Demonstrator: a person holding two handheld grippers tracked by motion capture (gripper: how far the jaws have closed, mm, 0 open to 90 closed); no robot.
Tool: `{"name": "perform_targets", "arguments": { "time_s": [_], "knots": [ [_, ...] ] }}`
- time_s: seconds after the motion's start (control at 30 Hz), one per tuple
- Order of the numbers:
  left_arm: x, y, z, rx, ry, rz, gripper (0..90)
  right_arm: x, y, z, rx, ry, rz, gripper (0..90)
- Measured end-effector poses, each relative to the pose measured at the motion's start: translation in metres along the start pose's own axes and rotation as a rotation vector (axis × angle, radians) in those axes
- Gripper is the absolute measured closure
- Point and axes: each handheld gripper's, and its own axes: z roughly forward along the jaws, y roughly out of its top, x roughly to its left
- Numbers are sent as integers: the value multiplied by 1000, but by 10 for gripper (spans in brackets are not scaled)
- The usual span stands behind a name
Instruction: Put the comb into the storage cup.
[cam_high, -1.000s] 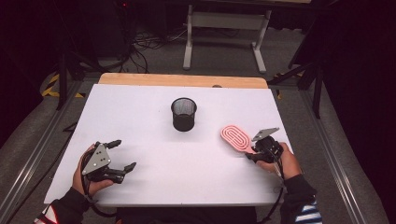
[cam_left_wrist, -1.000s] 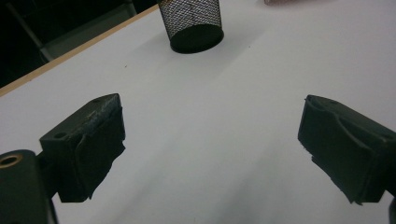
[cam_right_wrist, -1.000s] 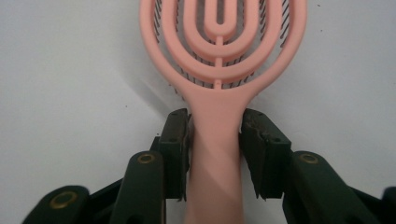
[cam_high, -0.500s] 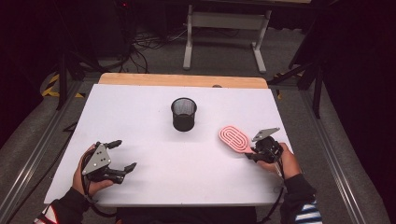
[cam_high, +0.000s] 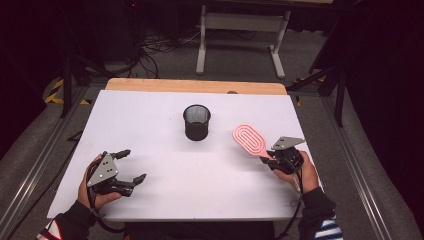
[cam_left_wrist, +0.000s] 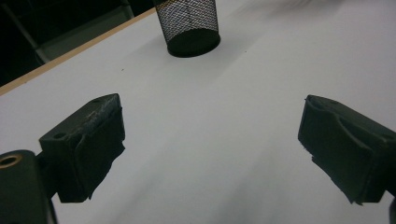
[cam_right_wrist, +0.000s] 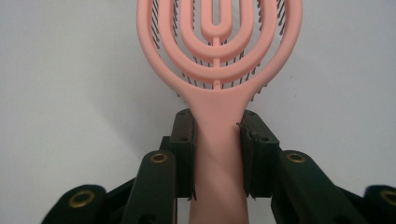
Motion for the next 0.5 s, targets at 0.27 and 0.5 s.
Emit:
{"name": "perform_targets", "arguments": {
  "time_s": [0.27, 0.5],
  "knots": [
    [3, 7, 0, -34, 0, -19, 82, 6, 6, -8, -110, -37, 9, 701],
    [5, 21, 4, -61, -26, -27, 79, 18, 14, -14, -223, -70, 15, 701]
  ]
}}
